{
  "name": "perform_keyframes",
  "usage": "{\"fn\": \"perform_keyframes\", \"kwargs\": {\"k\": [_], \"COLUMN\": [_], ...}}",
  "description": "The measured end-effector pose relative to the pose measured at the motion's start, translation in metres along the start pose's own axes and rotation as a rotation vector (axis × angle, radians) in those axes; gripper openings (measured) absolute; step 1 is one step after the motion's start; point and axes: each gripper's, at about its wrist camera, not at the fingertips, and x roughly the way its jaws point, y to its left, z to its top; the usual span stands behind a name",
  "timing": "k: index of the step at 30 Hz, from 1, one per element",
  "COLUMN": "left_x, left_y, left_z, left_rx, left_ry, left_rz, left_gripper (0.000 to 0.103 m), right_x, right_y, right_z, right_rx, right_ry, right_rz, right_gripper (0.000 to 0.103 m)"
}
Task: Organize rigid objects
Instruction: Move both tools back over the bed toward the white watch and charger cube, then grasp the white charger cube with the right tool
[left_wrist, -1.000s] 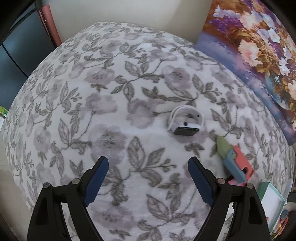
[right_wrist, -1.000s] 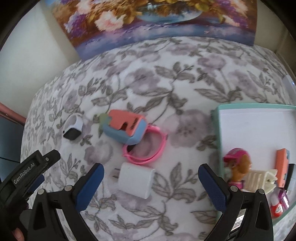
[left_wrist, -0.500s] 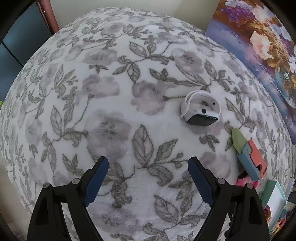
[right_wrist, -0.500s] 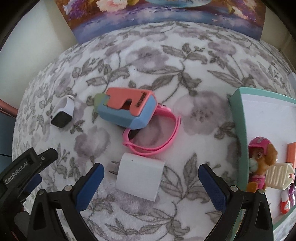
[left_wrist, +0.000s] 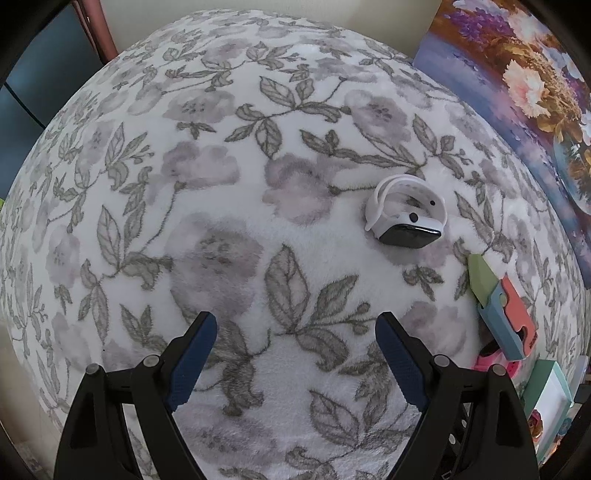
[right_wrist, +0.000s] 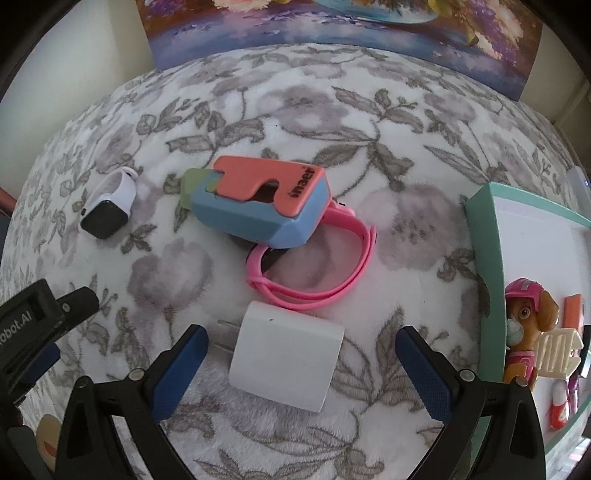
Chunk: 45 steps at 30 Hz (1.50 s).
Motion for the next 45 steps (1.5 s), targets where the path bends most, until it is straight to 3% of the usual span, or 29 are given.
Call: {"fn": "perform_keyframes", "kwargs": {"k": [16,24,35,45], "left_x": [-0.012,-0.015,-0.018,-0.016], "left_y": [-0.003,-0.005,-0.022,-0.059], "left_z": [0.001,0.001,0.005,0.030], "left_rx": [0.007,0.018,0.058,0.156], "left_ry": [-0.009,-0.014,-0.036,-0.102], "left_rz": [-0.004,-0.009,-0.041,-0.046], "left_gripper": [0.088,0.088,0.088,0.088], "right_x": [-0.023,-0.036,-0.069,-0.076], "right_y": [-0.001,-0.018,-0.052,-0.066], "right_z": [0.001,0.008,0.018,0.036], "right_rx": [-0.029,0.003,0.054,0.074], "right_ry": [0.004,0.012,-0.057,-0.118], "right_rz": [0.056,0.120,0.170,0.155], "right_gripper": [0.066,0.066,0.066,0.066]}}
